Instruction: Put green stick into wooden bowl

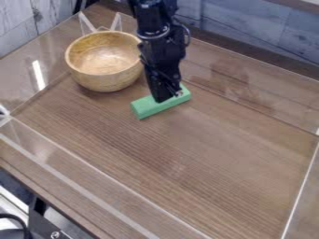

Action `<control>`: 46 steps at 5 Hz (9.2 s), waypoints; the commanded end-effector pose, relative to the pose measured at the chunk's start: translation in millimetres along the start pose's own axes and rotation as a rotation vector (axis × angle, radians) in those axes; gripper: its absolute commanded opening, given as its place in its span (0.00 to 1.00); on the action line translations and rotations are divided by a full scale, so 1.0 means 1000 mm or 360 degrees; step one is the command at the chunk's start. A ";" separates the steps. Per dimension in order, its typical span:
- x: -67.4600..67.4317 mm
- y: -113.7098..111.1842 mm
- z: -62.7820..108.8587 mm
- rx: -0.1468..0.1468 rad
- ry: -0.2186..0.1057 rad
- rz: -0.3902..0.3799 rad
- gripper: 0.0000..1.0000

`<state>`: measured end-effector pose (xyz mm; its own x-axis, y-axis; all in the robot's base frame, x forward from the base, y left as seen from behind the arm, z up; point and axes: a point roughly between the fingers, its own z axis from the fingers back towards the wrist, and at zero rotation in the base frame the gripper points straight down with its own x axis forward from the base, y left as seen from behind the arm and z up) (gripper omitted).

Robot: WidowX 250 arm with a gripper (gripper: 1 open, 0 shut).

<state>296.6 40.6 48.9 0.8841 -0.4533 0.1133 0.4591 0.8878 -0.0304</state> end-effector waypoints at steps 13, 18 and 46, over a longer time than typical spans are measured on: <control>-0.028 0.053 0.021 -0.0049 -0.0115 -0.0170 1.00; -0.024 0.039 -0.010 -0.0102 -0.0074 -0.0209 0.00; -0.022 0.117 0.020 -0.0063 -0.0124 0.0307 1.00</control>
<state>323.6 149.9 48.1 0.9529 -0.2693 0.1395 0.2876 0.9483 -0.1344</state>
